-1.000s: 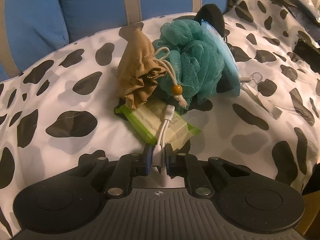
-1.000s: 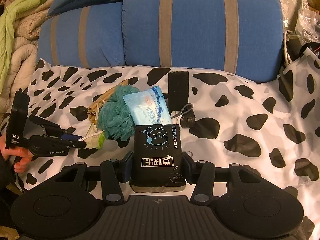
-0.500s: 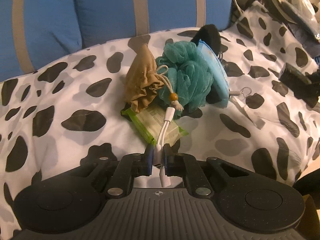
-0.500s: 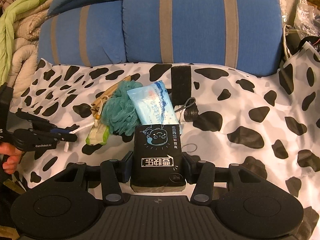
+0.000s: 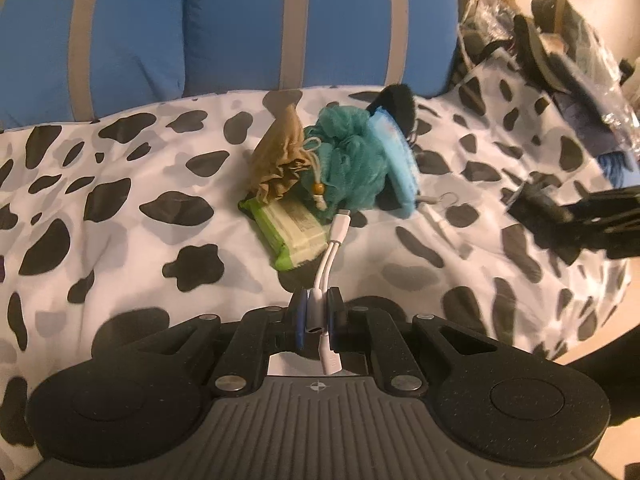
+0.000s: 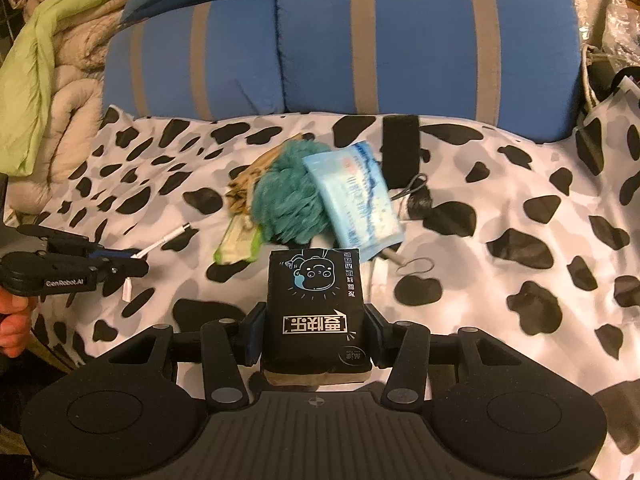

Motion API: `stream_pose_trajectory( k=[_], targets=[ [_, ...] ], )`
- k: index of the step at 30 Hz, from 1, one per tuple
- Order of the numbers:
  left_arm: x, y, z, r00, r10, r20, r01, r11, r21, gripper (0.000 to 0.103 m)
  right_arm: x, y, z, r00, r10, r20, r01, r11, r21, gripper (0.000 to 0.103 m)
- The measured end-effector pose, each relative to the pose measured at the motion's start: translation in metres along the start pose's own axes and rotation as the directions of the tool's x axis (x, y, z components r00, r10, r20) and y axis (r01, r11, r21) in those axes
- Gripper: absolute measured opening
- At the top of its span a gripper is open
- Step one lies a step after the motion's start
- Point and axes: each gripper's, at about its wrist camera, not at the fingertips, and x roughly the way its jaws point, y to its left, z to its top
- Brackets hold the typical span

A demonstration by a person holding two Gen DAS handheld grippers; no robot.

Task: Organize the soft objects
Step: 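Carry both items to the cardboard box and release them inside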

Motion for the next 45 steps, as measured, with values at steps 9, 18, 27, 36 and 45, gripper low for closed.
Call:
stream_pose_trajectory(
  k=[9, 18, 27, 36, 45],
  targets=[
    [-0.03, -0.017, -0.027, 0.999, -0.042, 0.017, 0.042, 0.999, -0.015, 0.011, -0.007, 0.031, -0.028, 0.999, 0.024, -0.037, -0.026, 0.998, -0.056, 0.052],
    [-0.05, -0.037, -0.056, 0.995, -0.094, -0.022, 0.094, 0.996, 0.002, 0.011, -0.019, 0.06, -0.055, 0.996, 0.047, -0.069, -0.054, 0.992, -0.112, 0.052],
    [-0.055, -0.049, -0.085, 0.986, -0.116, -0.117, 0.115, 0.993, -0.013, 0.011, -0.028, 0.085, -0.089, 0.986, 0.062, -0.154, -0.083, 0.988, -0.132, 0.052],
    [-0.059, -0.061, -0.101, 0.974, -0.134, -0.181, 0.135, 0.991, -0.009, 0.011, -0.022, 0.105, -0.117, 0.957, 0.046, -0.285, -0.095, 0.982, -0.163, 0.052],
    [-0.042, -0.066, -0.113, 0.942, -0.119, -0.313, 0.125, 0.992, 0.0, 0.011, -0.011, 0.11, -0.133, 0.922, 0.014, -0.388, -0.092, 0.979, -0.184, 0.052]
  ],
)
